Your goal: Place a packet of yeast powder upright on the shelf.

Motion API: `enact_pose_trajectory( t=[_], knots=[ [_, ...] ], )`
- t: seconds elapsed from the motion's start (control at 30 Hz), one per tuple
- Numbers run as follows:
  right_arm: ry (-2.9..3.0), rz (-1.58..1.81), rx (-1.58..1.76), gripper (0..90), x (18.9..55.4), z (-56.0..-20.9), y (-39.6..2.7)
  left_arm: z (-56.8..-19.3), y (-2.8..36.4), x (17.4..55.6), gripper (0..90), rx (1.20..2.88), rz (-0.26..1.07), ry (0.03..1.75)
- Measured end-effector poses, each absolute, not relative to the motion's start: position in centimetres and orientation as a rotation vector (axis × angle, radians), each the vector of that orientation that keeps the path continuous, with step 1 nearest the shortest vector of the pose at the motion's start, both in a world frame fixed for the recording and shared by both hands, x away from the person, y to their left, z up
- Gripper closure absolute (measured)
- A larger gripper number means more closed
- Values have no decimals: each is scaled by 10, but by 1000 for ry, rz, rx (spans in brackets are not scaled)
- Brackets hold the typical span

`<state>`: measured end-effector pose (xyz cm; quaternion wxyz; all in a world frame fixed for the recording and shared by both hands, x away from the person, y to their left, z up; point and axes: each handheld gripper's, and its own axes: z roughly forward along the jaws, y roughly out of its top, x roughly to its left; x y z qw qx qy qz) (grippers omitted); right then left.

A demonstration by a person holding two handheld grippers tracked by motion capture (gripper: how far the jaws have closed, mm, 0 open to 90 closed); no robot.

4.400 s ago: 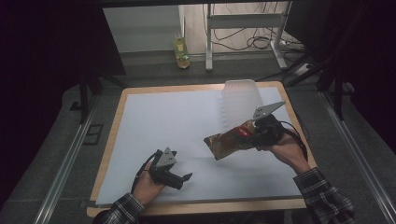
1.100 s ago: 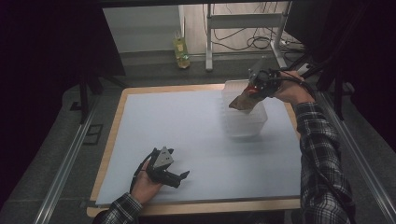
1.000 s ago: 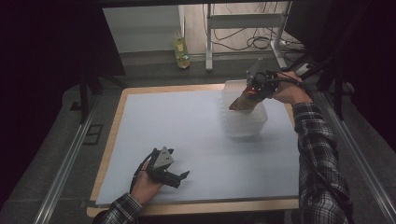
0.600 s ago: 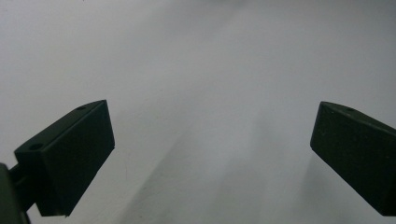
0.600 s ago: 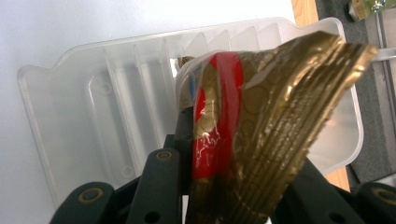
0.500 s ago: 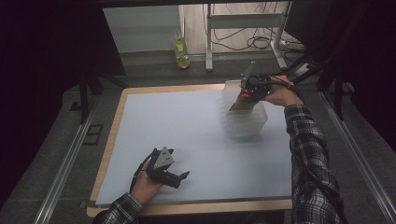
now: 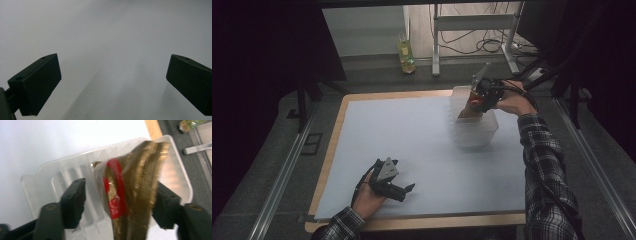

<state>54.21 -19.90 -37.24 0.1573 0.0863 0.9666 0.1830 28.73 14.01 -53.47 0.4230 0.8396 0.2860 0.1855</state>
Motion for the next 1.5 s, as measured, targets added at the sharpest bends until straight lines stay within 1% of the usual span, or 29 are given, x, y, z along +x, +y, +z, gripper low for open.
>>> enact_pose_trajectory(
  t=[0.1, 0.17, 0.2, 0.3, 0.37, 0.43, 0.47, 0.5, 0.53, 0.83, 1.1, 1.5],
  knots=[
    [2752, 544, 283, 300, 542, -370, -201, -535, 140, 287, 0, 2102, 465, 716],
    [2729, 598, 335, 246, 541, -367, -204, -535, 140, 287, 0, 2102, 461, 716],
    [2729, 598, 335, 246, 541, -367, -204, -535, 140, 287, 0, 2102, 461, 716],
    [2723, 669, 394, 204, 541, -363, -208, -535, 140, 288, 0, 2101, 459, 717],
    [2716, 717, 425, 163, 539, -361, -210, -536, 140, 288, 0, 2103, 458, 717],
    [2712, 730, 434, 153, 539, -360, -210, -536, 140, 288, 0, 2103, 457, 718],
    [2708, 748, 459, 116, 538, -359, -210, -536, 140, 288, 0, 2104, 456, 718],
    [2708, 748, 459, 116, 538, -359, -210, -536, 140, 288, 0, 2104, 458, 719],
    [2704, 776, 475, 98, 536, -357, -210, -536, 140, 288, 0, 2104, 457, 720],
    [2664, 874, 552, 62, 528, -351, -210, -536, 141, 288, 0, 2093, 450, 726],
    [2643, 939, 605, 49, 524, -350, -211, -536, 142, 289, 0, 2078, 438, 730],
    [2595, 952, 648, 37, 512, -343, -212, -535, 142, 289, 0, 2074, 437, 728]
  ],
)
